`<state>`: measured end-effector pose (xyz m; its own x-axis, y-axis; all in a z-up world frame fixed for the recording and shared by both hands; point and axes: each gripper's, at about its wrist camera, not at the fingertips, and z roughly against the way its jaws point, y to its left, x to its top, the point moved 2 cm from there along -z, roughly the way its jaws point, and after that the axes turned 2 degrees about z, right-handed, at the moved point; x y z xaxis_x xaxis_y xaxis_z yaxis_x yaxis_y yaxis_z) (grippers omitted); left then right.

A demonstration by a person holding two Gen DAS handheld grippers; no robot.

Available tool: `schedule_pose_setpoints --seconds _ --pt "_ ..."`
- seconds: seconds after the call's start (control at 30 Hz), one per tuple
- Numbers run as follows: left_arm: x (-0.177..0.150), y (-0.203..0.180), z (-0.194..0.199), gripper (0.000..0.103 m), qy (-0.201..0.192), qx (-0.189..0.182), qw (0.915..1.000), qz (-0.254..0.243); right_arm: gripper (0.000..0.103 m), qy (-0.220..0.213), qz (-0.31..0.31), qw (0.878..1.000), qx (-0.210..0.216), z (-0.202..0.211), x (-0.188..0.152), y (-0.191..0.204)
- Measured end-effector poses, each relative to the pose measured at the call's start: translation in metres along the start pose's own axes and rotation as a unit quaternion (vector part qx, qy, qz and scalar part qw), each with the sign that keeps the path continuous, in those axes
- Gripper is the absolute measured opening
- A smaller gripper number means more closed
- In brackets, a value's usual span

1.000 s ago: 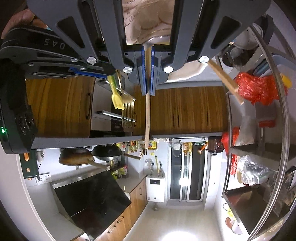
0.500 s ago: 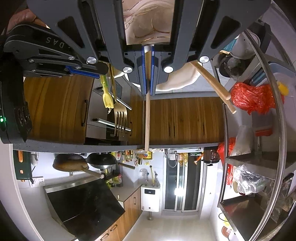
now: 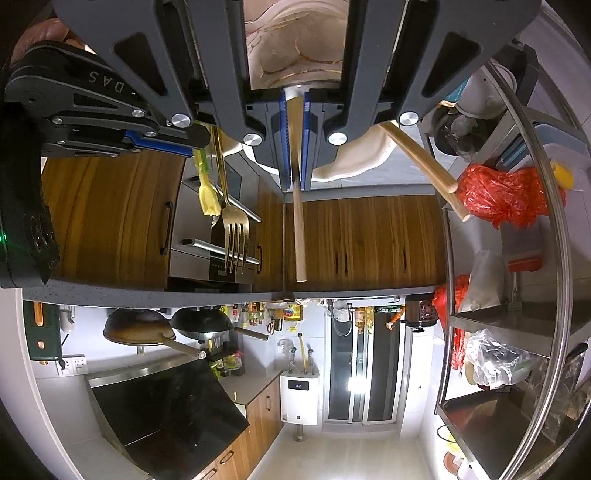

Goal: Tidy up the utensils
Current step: 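Open the left tool to drop the chopstick in the pot while the right tool releases the spoon, then move both open tools back toward the utensils on the table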

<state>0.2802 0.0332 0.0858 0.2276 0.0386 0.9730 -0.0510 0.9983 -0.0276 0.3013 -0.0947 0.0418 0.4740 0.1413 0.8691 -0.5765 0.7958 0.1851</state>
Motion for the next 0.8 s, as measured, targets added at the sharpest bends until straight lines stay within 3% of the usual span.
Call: schedule_pose_setpoints --seconds 0.07,0.13,0.23,0.6,0.8 --pt "0.0 0.001 0.0 0.008 0.0 0.0 1.0 0.0 0.015 -0.001 0.003 1.0 -0.003 0.001 -0.001 0.0" --pt "0.001 0.002 0.002 0.026 -0.004 -0.002 1.0 0.001 0.016 -0.002 0.004 1.0 -0.004 0.001 -0.002 0.0" --pt "0.002 0.0 0.008 0.038 -0.015 0.0 0.9999 -0.003 0.016 -0.003 0.005 1.0 -0.003 0.002 -0.002 0.0" --pt "0.021 0.009 0.046 0.069 -0.075 0.012 0.9971 -0.005 0.016 -0.026 0.013 1.0 0.006 0.022 -0.003 0.004" --pt "0.04 0.028 0.075 0.069 -0.106 0.011 0.9941 0.019 0.016 -0.031 0.018 0.999 0.011 0.03 -0.005 0.007"
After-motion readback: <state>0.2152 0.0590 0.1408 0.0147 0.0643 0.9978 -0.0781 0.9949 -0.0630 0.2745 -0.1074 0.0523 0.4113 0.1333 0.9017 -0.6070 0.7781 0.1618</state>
